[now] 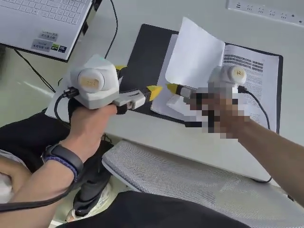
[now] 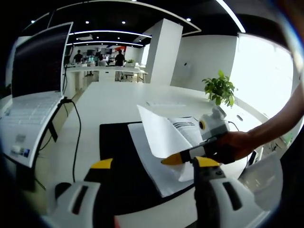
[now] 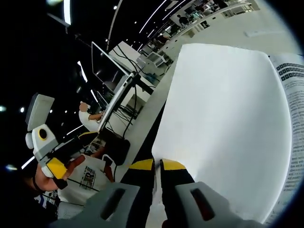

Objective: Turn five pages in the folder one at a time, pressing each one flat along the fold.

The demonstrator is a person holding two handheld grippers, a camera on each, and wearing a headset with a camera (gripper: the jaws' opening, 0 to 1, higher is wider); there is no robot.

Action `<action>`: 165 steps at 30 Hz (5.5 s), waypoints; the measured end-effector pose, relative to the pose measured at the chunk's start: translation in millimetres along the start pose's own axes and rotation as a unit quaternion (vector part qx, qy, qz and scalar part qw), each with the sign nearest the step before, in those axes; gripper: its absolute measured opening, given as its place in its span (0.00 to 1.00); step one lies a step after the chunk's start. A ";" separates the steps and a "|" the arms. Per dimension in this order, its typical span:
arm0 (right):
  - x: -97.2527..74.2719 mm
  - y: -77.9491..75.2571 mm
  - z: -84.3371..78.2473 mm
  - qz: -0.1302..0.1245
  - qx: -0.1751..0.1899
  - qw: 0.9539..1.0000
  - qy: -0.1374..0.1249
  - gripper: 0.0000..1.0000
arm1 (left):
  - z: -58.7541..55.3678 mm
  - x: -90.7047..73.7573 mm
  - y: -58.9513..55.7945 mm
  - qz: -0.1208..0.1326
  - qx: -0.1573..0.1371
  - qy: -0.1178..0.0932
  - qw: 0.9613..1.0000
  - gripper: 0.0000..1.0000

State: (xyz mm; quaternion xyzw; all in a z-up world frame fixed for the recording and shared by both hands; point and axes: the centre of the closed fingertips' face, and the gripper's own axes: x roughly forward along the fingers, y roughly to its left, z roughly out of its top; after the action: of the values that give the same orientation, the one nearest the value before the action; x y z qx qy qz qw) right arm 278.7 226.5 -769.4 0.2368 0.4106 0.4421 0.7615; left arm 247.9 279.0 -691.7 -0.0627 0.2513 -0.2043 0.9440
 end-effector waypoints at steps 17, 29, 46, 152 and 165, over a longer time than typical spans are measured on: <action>29.5 12.2 1.6 0.017 0.019 1.000 -0.015 0.15 | -1.5 3.0 -6.2 -0.009 0.008 0.008 1.000 0.64; 25.4 34.5 7.0 0.036 0.023 0.998 -0.038 0.25 | -1.0 -2.8 -9.4 -0.008 0.008 0.009 1.000 0.63; 0.7 24.9 13.5 0.022 -0.037 0.998 -0.043 0.27 | -18.0 17.5 -17.9 -0.043 0.031 0.028 0.998 0.50; -62.5 -153.1 102.3 0.006 -0.050 0.991 -0.120 0.00 | -103.6 97.4 -32.9 -0.121 0.152 0.130 0.972 0.00; -88.1 -100.8 21.9 0.057 -0.063 0.994 -0.068 0.00 | -103.3 96.5 -32.6 -0.123 0.149 0.125 0.973 0.00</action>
State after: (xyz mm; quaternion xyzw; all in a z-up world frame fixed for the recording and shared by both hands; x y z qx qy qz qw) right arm 321.3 100.0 -793.6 0.2414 0.3148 0.4925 0.7746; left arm 260.9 207.5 -817.3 0.0741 0.3247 -0.3603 0.8714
